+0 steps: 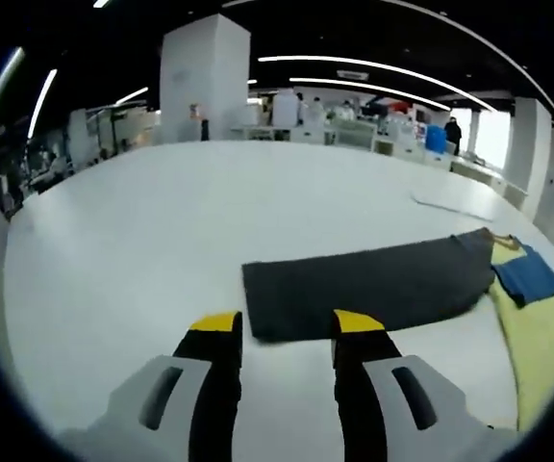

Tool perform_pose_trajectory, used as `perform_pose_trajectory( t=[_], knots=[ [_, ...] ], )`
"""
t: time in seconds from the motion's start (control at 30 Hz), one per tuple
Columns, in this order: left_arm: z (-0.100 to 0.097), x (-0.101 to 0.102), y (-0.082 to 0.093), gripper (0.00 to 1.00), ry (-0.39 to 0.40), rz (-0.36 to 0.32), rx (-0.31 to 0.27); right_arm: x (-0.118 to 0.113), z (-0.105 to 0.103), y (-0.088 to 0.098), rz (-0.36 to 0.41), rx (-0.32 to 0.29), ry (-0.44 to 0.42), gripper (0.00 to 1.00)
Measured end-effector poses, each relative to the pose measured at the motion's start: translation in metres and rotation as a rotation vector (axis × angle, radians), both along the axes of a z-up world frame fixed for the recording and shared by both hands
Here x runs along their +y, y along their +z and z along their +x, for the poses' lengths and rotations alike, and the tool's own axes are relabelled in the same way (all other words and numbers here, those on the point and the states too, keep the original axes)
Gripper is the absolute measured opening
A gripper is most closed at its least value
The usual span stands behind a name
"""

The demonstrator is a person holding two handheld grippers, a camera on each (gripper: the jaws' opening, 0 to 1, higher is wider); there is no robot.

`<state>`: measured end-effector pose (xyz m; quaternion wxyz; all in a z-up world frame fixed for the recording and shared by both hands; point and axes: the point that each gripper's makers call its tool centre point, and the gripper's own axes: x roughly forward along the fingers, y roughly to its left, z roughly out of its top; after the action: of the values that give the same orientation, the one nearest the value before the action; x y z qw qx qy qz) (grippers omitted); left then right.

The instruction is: Fold the garment on the visible template until the final outline fits inside the template.

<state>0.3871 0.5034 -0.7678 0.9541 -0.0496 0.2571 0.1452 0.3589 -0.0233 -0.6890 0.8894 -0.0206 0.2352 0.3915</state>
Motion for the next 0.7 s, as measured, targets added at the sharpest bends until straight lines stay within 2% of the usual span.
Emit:
perform_pose_trajectory(
  t=[0.17,0.3,0.57,0.7],
  knots=[
    [0.000,0.006,-0.005,0.24,0.027,-0.013,0.001,0.001,0.000,-0.001,-0.007,0.003,-0.007,0.93],
    [0.000,0.008,-0.014,0.18,0.028,-0.012,0.034,0.000,0.000,-0.002,-0.011,0.005,-0.012,0.92],
    [0.002,0.015,-0.014,0.12,0.075,-0.068,-0.015,-0.003,-0.001,-0.006,-0.032,0.010,-0.024,0.91],
    [0.002,0.016,-0.015,0.09,0.094,-0.078,-0.014,-0.003,-0.003,-0.008,-0.035,0.013,-0.029,0.90]
  ],
)
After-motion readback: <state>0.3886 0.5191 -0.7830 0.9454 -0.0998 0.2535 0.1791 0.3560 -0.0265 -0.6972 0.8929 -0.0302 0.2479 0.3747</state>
